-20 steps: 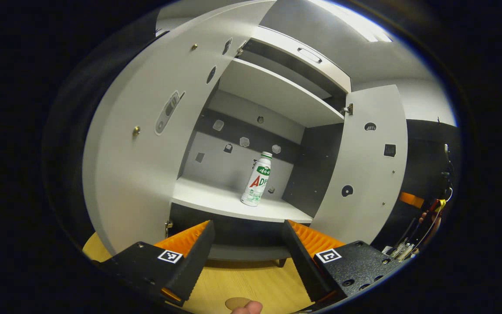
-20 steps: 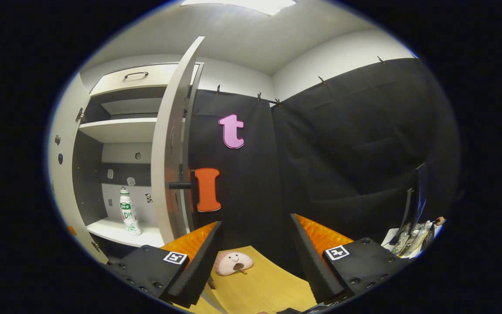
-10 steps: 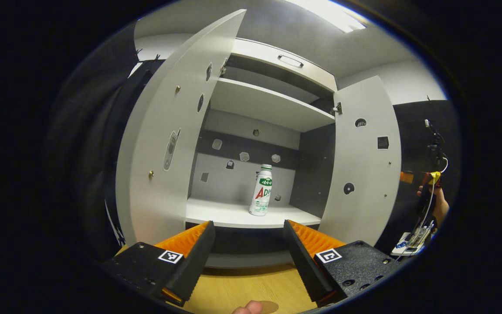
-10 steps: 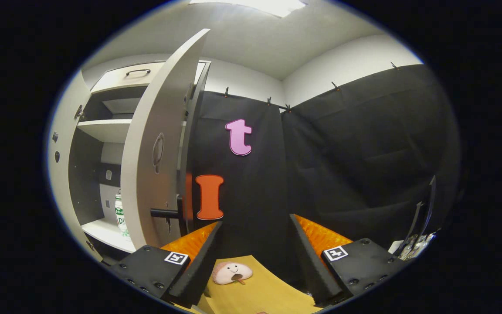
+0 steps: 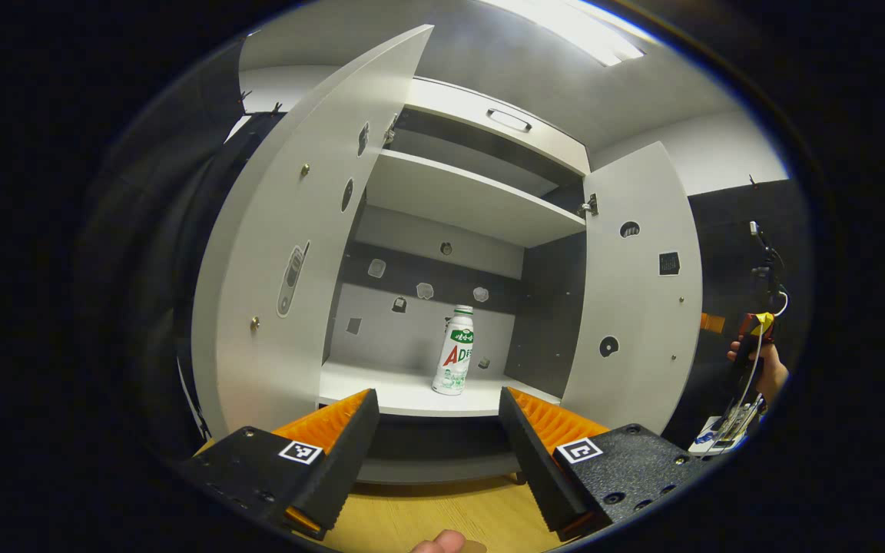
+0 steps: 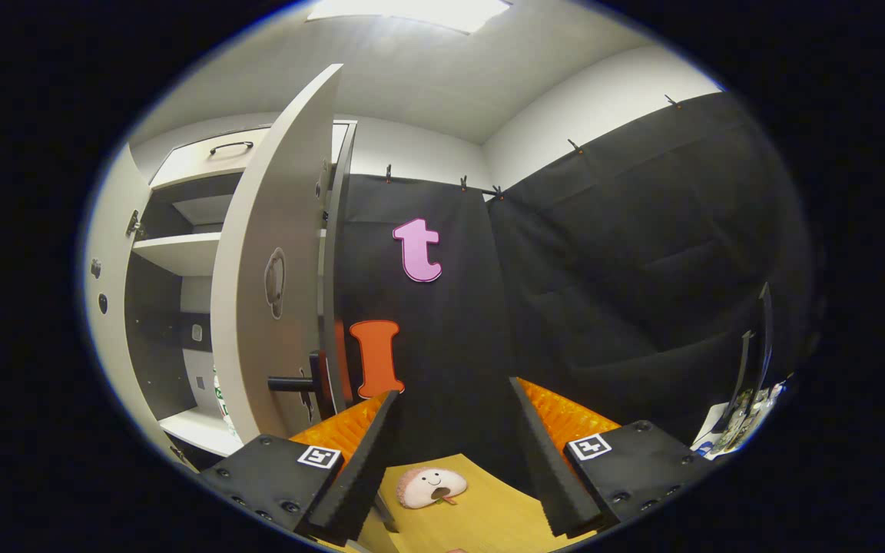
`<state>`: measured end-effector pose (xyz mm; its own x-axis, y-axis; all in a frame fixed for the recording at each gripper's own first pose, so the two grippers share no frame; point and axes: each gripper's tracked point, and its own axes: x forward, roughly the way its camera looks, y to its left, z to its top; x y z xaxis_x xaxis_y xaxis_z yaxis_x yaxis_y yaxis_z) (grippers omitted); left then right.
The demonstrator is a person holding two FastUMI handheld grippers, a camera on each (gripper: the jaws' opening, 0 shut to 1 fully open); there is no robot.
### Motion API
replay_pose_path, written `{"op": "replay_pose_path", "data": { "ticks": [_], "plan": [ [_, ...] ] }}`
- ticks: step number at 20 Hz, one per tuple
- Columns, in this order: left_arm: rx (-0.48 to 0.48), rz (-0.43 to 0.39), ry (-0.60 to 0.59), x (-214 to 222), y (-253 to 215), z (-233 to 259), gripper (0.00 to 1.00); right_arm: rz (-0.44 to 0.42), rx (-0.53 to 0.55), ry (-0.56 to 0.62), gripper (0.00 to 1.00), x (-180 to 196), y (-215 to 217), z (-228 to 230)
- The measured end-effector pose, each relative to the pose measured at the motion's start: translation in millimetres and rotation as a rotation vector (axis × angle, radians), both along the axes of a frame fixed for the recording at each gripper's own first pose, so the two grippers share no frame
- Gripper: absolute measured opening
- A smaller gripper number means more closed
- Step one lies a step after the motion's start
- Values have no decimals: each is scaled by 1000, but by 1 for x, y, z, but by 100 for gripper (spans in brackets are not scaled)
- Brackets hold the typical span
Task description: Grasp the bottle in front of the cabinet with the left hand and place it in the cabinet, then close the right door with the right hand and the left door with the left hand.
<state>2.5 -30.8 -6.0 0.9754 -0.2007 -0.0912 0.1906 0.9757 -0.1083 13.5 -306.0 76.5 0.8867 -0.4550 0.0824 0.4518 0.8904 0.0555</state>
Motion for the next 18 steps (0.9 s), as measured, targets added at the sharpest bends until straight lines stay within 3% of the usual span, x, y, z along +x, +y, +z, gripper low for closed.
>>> {"op": "replay_pose_path", "data": {
  "ticks": [1,2,3,4,10,18],
  "plan": [
    [-3,1,0,-1,1,1,96,2,-7,3,80,0,4,0],
    [-4,1,0,-2,1,1,96,6,-21,8,92,1,7,0],
    [-5,3,0,-1,1,1,96,12,-33,16,81,1,13,1],
    [-6,6,-1,0,1,1,96,14,-35,17,92,1,19,0],
    [11,18,-23,-4,3,7,96,131,-1,-5,92,17,74,-4],
    [36,81,-51,-13,19,18,95,228,-61,6,92,41,132,-1]
  ]
}}
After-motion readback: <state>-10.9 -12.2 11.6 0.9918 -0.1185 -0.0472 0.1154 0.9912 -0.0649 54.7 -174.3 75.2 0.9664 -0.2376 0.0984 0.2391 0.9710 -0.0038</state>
